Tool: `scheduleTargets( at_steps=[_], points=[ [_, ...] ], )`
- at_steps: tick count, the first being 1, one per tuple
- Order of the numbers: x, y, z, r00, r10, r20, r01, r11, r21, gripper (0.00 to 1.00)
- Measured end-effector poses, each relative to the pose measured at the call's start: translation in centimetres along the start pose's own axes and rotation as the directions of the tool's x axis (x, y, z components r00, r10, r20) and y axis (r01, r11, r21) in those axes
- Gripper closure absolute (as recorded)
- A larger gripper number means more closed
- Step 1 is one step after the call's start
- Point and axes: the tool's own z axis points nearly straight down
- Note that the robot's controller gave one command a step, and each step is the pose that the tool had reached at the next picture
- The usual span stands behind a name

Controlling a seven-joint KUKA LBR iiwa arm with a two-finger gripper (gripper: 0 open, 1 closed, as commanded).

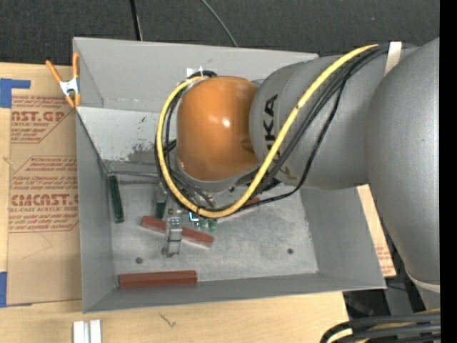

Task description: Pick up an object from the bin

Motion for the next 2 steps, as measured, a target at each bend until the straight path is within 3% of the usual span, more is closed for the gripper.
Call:
scheduleTargets(
  at_steps=[1,2],
  points=[
    [-0.2,-0.1,-0.4,1.0,0.002,0.007,-0.002,1.0,-0.001,0.0],
    [-2.4,-1.0,1.4,0.983,0.183,0.012,-0.183,0.983,-0.006,0.0]
  ],
)
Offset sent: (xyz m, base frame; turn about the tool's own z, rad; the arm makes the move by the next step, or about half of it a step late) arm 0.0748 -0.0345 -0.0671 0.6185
